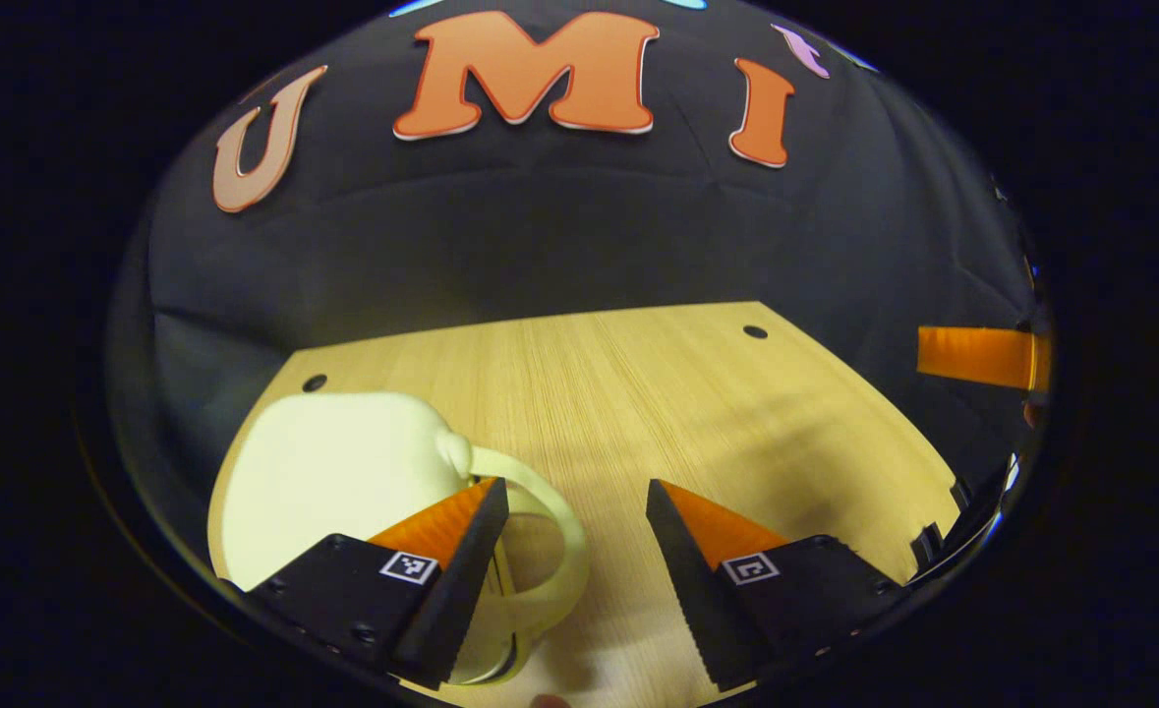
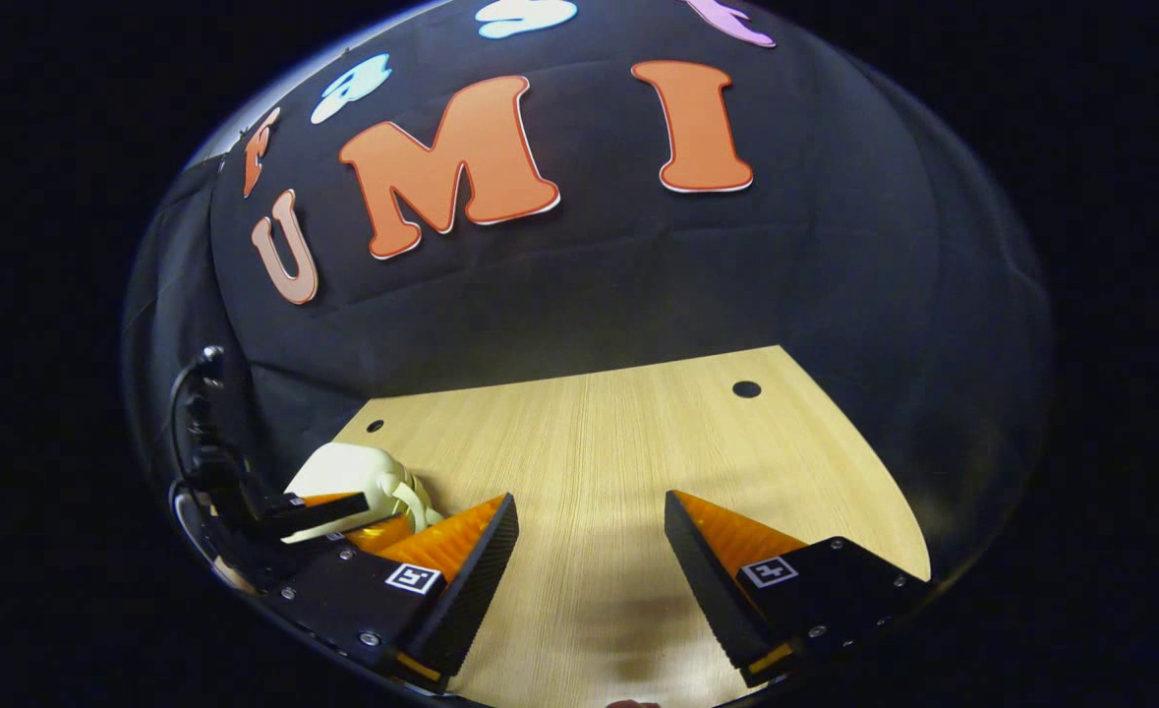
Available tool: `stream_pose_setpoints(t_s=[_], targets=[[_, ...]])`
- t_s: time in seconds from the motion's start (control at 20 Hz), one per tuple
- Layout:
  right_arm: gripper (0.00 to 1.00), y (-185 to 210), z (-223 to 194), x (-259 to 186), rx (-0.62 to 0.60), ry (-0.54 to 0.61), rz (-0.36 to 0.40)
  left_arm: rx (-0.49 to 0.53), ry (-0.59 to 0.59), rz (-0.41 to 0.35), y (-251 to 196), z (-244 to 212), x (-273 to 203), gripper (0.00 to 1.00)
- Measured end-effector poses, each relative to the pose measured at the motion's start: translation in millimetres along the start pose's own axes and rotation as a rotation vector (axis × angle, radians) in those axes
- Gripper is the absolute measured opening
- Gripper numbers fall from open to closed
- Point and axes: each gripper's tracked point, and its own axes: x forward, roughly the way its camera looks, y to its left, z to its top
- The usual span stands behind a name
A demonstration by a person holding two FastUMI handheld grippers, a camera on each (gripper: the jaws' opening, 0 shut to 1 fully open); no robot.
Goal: First open the suitcase, pack the skin care products into it, and then close the suitcase.
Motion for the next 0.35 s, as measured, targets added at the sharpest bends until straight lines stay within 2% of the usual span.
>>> stream_pose_setpoints(t_s=[0.2, 0.35], targets=[[0.95, 12, 27, -18, -0.034, -0.113, -0.031, -0.019, -0.170, 0.086, 32, 65, -48, 0.90], [0.95, 23, 50, -29, -0.071, -0.219, -0.039, -0.008, -0.276, 0.136, 51, 91, -80, 0.90]])
